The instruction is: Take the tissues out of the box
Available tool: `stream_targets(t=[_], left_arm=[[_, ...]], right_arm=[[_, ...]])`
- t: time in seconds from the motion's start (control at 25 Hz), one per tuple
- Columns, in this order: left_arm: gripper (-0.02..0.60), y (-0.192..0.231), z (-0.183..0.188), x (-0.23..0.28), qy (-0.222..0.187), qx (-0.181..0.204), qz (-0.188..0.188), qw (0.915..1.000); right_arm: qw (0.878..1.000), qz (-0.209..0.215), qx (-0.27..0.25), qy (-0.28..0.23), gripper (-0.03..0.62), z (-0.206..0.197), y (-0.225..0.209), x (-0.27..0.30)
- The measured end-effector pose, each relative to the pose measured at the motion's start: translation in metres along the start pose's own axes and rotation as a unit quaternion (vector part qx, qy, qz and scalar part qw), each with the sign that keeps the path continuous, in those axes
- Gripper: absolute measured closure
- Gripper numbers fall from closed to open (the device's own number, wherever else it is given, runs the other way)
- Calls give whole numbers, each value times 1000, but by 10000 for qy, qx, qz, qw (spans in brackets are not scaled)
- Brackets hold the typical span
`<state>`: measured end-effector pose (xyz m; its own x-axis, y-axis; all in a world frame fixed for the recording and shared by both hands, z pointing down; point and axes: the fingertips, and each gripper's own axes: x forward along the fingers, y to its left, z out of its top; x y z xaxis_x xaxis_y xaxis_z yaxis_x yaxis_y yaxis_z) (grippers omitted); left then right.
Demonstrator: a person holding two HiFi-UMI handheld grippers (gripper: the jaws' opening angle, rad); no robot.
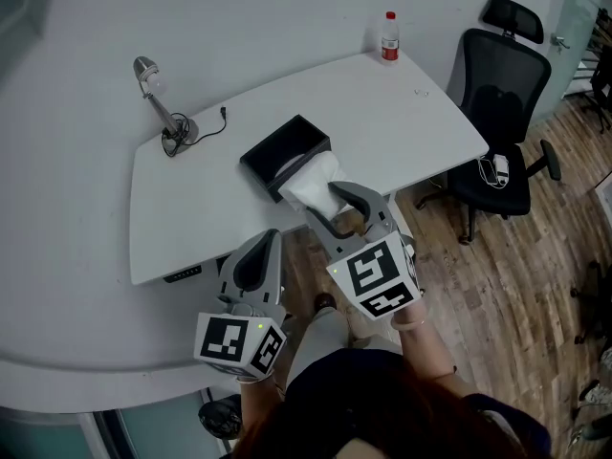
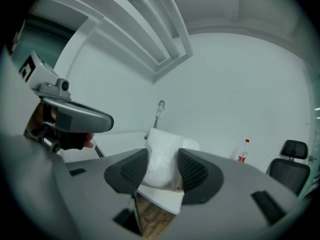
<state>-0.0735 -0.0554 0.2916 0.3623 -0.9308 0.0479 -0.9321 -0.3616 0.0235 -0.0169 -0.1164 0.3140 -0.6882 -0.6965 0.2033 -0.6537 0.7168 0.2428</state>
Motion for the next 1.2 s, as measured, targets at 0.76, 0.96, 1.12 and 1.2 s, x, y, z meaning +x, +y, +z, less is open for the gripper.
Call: stream_targets(t=[0.76,0.96,1.12,1.2], left_arm=[[560,-43,0,-51,-72,115,107,9999],[560,-57,0,-61,-97,135,131,9998],[560,-66,0,-64,-117,139,140,9997],[560,-72,0,-66,-122,144,136,9997]], right_arm=[[9990,31,172,-404,396,5,26,-68],[9985,50,160,-519,398,9,30,-87],[9979,46,170,-624,398,12,30,-101],[9976,43,178,-661,398,12,31,-109]])
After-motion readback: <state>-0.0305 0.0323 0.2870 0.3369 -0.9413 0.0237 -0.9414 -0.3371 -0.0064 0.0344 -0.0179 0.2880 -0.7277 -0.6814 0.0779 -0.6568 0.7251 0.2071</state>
